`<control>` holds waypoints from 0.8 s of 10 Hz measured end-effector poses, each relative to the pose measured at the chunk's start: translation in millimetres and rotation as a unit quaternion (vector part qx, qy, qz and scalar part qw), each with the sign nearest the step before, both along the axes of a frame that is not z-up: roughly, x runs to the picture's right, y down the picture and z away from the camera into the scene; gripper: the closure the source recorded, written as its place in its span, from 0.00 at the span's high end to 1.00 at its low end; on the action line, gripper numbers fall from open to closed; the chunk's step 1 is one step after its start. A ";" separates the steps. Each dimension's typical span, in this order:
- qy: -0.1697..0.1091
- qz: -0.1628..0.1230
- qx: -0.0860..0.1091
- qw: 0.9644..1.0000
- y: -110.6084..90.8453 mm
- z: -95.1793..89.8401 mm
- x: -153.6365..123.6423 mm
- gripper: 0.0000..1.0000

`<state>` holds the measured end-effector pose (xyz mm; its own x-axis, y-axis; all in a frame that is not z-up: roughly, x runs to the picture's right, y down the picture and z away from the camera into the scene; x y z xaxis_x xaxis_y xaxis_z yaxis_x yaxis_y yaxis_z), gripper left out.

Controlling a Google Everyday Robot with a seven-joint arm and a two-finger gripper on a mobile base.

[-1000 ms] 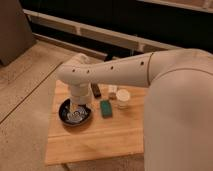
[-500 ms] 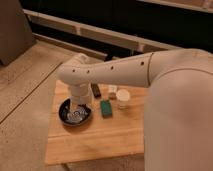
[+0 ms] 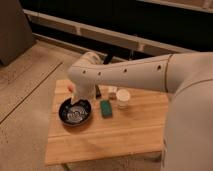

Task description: Place the bottle in the ceramic bowl

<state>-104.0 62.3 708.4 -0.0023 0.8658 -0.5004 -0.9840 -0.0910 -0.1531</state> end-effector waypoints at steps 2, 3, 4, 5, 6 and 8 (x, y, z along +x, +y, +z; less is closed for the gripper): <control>-0.002 0.000 0.001 1.000 0.0 -0.5 -1.6 0.65; -0.002 0.000 0.001 1.000 -0.4 -0.7 -2.0 0.65; -0.002 0.004 -0.001 1.000 -2.8 0.4 -0.1 0.65; -0.001 0.010 0.001 1.000 -12.5 1.3 6.0 0.65; 0.007 0.019 0.008 1.000 -32.6 6.5 28.4 0.65; 0.013 0.037 0.011 0.999 -59.8 17.4 62.3 0.65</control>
